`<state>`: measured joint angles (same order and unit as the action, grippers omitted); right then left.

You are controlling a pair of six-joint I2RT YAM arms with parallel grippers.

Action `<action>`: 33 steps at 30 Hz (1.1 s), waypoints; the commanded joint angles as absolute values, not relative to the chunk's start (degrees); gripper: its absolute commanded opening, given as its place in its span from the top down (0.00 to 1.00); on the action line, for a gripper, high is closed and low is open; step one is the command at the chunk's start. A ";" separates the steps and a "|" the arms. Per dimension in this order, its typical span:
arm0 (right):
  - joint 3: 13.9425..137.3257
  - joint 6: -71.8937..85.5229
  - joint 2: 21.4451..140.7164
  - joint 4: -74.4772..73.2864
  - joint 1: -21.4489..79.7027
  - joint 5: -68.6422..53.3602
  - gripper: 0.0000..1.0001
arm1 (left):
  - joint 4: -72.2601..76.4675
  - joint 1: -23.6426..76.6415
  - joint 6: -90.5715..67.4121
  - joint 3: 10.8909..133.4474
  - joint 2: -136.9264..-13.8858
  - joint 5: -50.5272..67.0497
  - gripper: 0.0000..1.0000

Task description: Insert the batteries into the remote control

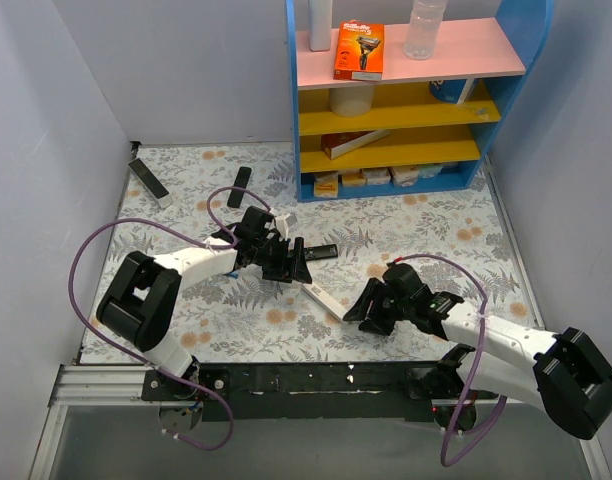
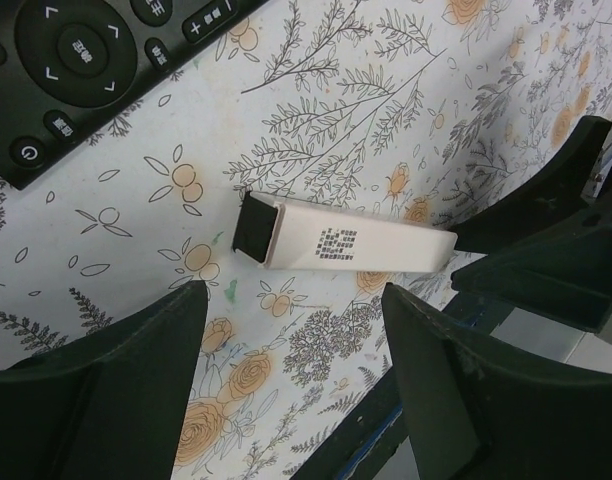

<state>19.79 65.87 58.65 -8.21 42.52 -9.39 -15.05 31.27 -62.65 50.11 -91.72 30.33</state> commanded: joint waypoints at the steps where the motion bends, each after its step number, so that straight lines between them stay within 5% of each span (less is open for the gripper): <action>1: 18.99 68.73 59.68 -3.69 43.07 -8.09 0.41 | -15.55 31.55 -60.29 52.38 -91.93 32.26 0.31; 18: 21.44 65.23 65.65 -3.60 43.33 -4.13 0.61 | -16.52 31.47 -58.80 51.77 -92.46 32.08 0.41; 33: 30.23 51.69 75.75 -9.39 42.72 -4.57 0.62 | -15.39 31.46 -61.35 49.83 -89.56 26.64 0.47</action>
<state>27.92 58.50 72.40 -4.34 43.16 -6.42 -16.49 31.27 -60.58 50.06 -93.19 29.23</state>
